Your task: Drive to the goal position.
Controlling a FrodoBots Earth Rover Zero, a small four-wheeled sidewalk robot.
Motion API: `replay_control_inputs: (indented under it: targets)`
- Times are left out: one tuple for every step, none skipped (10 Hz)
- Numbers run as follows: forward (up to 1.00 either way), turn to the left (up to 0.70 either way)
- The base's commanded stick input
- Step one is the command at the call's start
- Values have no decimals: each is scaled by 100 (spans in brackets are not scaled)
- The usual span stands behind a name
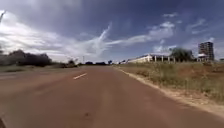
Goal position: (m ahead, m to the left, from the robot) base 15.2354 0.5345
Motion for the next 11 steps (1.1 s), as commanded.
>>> replay_control_inputs:
  targets:
    - [100,0]
    - [100,0]
    - [100,0]
    - [100,0]
    - [100,0]
    - [100,0]
    - [100,0]
    - [100,0]
    - [100,0]
    - [100,0]
    - [100,0]
